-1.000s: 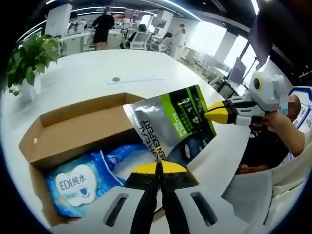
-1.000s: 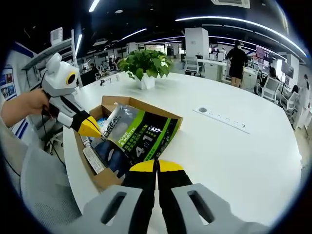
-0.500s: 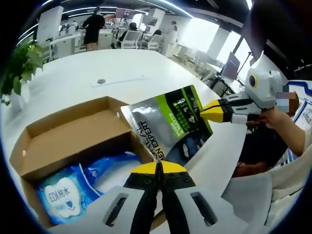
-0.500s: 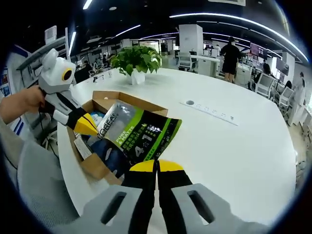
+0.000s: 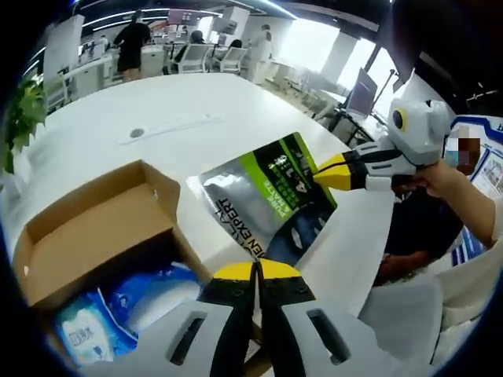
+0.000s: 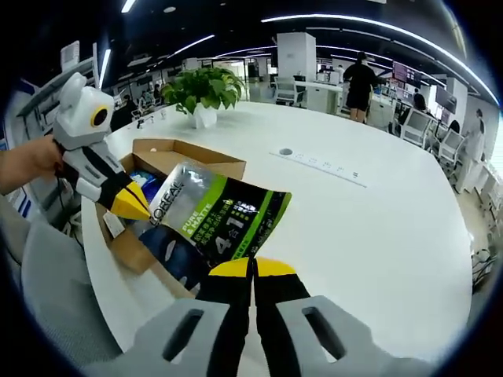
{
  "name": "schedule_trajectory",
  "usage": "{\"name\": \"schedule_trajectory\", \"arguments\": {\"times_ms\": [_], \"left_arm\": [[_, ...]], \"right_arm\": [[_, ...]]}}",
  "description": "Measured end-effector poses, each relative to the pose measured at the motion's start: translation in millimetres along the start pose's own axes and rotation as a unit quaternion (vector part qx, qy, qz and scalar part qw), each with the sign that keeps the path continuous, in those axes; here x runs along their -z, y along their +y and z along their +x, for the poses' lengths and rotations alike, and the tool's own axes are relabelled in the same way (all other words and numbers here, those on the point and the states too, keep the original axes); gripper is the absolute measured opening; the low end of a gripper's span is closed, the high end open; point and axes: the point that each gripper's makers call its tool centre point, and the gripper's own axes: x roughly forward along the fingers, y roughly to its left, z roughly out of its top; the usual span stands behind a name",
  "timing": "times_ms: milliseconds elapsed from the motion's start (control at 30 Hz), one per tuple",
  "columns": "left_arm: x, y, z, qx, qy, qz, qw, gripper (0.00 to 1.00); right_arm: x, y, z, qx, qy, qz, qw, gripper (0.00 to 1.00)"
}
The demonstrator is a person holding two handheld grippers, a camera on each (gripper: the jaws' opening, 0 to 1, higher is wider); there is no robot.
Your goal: Operate the shoe box by opening the lid, removing the specified soft item, and placing it in the target area until the item is outside and the box remains undamaged.
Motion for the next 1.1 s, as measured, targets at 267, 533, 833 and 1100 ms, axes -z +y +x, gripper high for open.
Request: {"name": "schedule_trajectory", "arguments": {"times_ms": [267,533,833,1100], "left_arm": [[-0.7,6.3,18.6,-0.008,0.025,0.016,0.9995,0.0],[2.5,16.9,35.5,-0.031,0.06,0.061,0.9959,0.0],[8.9,24.1,56.1,-0.052,0.115,0.13,0.9834,0.0],[8.3,33.3,66.6,-0.072,0.151,0.179,0.9696,0.0]], "right_arm": [[13.0,-10.0,10.6,0.004,0.012,0.007,0.9999,0.0],[23.5,-16.7,27.9,0.009,0.025,0.007,0.9996,0.0],[34.1,-24.9,46.7,0.018,0.04,0.003,0.999,0.0],[43.6,-31.7,60.9,0.019,0.052,-0.016,0.9984,0.0]]}}
